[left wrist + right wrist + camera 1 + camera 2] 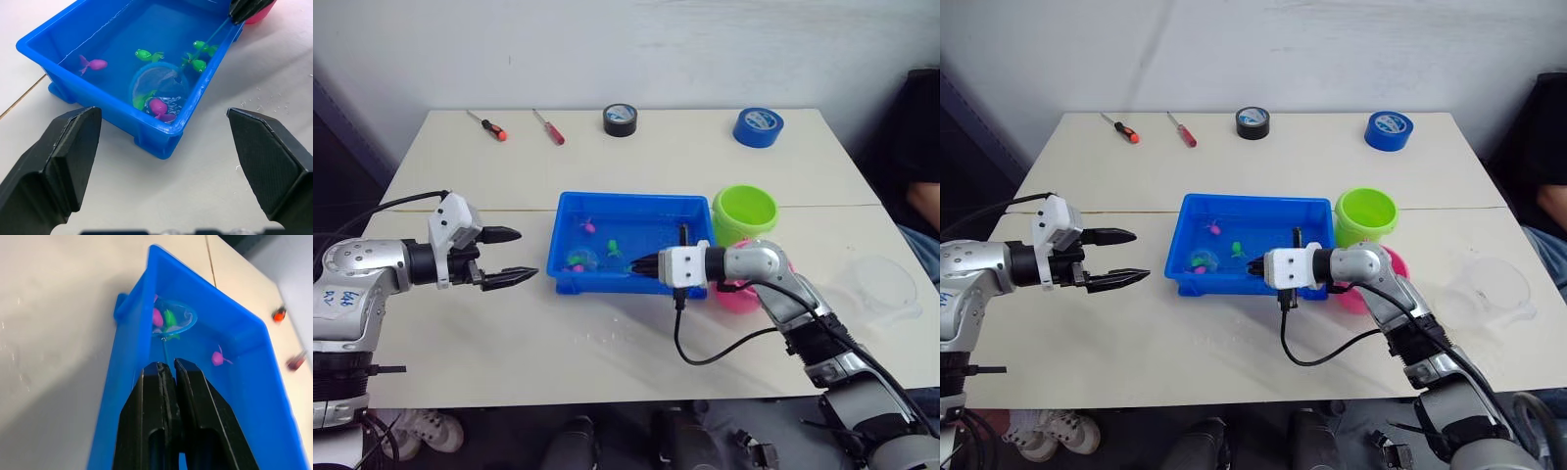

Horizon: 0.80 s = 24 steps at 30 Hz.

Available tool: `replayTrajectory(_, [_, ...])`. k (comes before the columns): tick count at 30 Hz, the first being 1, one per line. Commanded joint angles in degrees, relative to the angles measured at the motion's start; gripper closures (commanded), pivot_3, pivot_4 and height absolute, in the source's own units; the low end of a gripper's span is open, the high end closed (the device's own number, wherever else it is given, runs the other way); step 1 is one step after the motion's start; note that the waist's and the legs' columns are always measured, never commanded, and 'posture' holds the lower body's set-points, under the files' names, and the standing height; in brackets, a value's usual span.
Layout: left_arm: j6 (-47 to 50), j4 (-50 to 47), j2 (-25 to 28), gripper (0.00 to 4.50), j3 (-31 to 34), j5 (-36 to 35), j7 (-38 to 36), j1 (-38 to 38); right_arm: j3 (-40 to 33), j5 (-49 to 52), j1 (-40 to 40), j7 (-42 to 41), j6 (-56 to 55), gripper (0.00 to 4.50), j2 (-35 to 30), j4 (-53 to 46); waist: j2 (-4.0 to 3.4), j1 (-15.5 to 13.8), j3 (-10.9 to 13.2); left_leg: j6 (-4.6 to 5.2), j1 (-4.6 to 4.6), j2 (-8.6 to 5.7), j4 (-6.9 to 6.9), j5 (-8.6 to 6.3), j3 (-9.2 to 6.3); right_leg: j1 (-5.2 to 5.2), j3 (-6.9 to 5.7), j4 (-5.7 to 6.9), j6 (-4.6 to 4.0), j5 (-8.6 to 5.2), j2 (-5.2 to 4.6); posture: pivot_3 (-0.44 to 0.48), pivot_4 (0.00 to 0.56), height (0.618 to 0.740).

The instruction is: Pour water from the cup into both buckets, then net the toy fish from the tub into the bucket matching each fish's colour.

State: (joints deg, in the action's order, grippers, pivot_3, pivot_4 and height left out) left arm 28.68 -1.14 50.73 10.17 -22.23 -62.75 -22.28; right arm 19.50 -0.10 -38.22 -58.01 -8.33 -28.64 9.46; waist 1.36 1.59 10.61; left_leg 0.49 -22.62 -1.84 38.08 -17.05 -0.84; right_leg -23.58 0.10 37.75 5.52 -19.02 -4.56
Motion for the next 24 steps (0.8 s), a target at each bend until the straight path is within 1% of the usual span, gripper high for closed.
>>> replayTrajectory(1, [-1.3, 0.7, 0.3, 0.06, 0.0, -0.2, -0.2, -1.5, -3.0, 5.3, 0.6, -1.1, 10.2, 4.50, 0.2, -4.9, 0.00, 0.0, 0.0, 0.00, 0.00, 0.00, 0.00, 0.00, 0.00, 0.00, 0.00, 0.00, 0.00, 0.00, 0.00, 0.000, 0.150, 0.736])
replayTrajectory(4, [-2.1, 1.9, -0.3, 0.06, -0.9, -0.1, -0.4, -2.7, -5.2, 8.6, 1.3, -0.4, 19.3, 4.50, 0.3, -7.3, 0.00, -0.1, 0.0, 0.01, 0.00, 0.00, 0.00, -0.01, 0.00, 0.00, 0.00, -0.02, 0.00, 0.00, -0.01, 0.000, 0.150, 0.736])
replayTrajectory(8, [-2.9, 3.3, -0.9, 0.06, -2.0, 0.0, -0.7, -4.2, -7.6, 11.3, 2.3, 1.0, 26.6, 4.50, 0.0, -10.8, 0.00, -0.1, 0.0, 0.02, -0.01, 0.00, -0.01, -0.01, 0.01, 0.00, 0.01, -0.02, 0.00, 0.00, -0.02, 0.000, 0.150, 0.736])
replayTrajectory(16, [-2.1, 7.5, -5.0, 0.06, -5.7, -2.1, -4.8, -11.6, -16.8, 18.5, 9.2, 5.8, 40.7, 4.50, -4.1, -25.6, 0.00, -0.7, 0.0, 0.05, -0.09, -0.01, 0.01, -0.04, -0.02, -0.01, -0.03, -0.02, 0.00, 0.00, -0.02, 0.000, 0.150, 0.736])
replayTrajectory(18, [-2.4, 9.1, -7.3, 0.06, -8.2, -2.0, -6.9, -14.7, -22.2, 21.8, 13.0, 8.3, 45.9, 4.50, -5.6, -31.9, 0.00, -0.9, 0.0, 0.06, -0.09, -0.02, 0.02, -0.04, -0.01, -0.01, -0.02, -0.03, 0.01, 0.00, -0.02, 0.000, 0.150, 0.736])
replayTrajectory(19, [-2.8, 10.2, -9.0, 0.06, -10.0, -1.9, -8.3, -16.8, -26.8, 23.9, 16.3, 9.6, 49.2, 4.50, -6.8, -36.5, 0.00, -0.9, 0.0, 0.06, -0.09, -0.02, 0.02, -0.04, -0.01, -0.02, -0.02, -0.03, 0.01, 0.00, -0.02, 0.000, 0.150, 0.736])
replayTrajectory(20, [-3.2, 11.3, -10.5, 0.06, -11.4, -1.7, -9.3, -18.5, -31.0, 25.6, 19.0, 10.8, 52.0, 4.50, -7.7, -40.3, -0.07, -1.7, 0.0, 0.05, -0.09, -0.01, 0.01, -0.04, 0.02, -0.02, 0.01, -0.03, 0.01, 0.00, 0.00, 0.000, 0.150, 0.736])
replayTrajectory(21, [-3.7, 12.4, -11.7, 0.06, -12.3, -1.3, -10.0, -19.9, -34.2, 27.3, 21.2, 11.9, 54.3, 4.50, -8.5, -43.3, -0.07, -2.5, 0.0, 0.06, -0.18, -0.02, 0.03, -0.04, -0.10, -0.03, -0.12, -0.03, 0.01, 0.00, -0.01, 0.000, 0.150, 0.736])
replayTrajectory(22, [-4.2, 13.3, -12.4, 0.06, -12.8, -1.0, -10.6, -20.8, -36.2, 28.6, 22.4, 12.9, 56.0, 4.50, -9.0, -45.2, -0.07, -2.7, 0.0, 0.05, -0.21, -0.02, 0.08, -0.04, -0.16, -0.03, -0.18, -0.04, 0.01, 0.00, -0.01, 0.000, 0.150, 0.736])
replayTrajectory(24, [-5.1, 15.5, -14.7, 0.06, -14.2, -0.7, -12.0, -23.1, -43.1, 31.8, 26.6, 14.8, 60.3, 4.50, -10.3, -50.2, -0.07, -2.9, 0.0, 0.08, -0.29, -0.04, 0.13, -0.05, -0.11, -0.04, -0.12, -0.08, 0.04, 0.02, -0.01, 0.000, 0.150, 0.736])
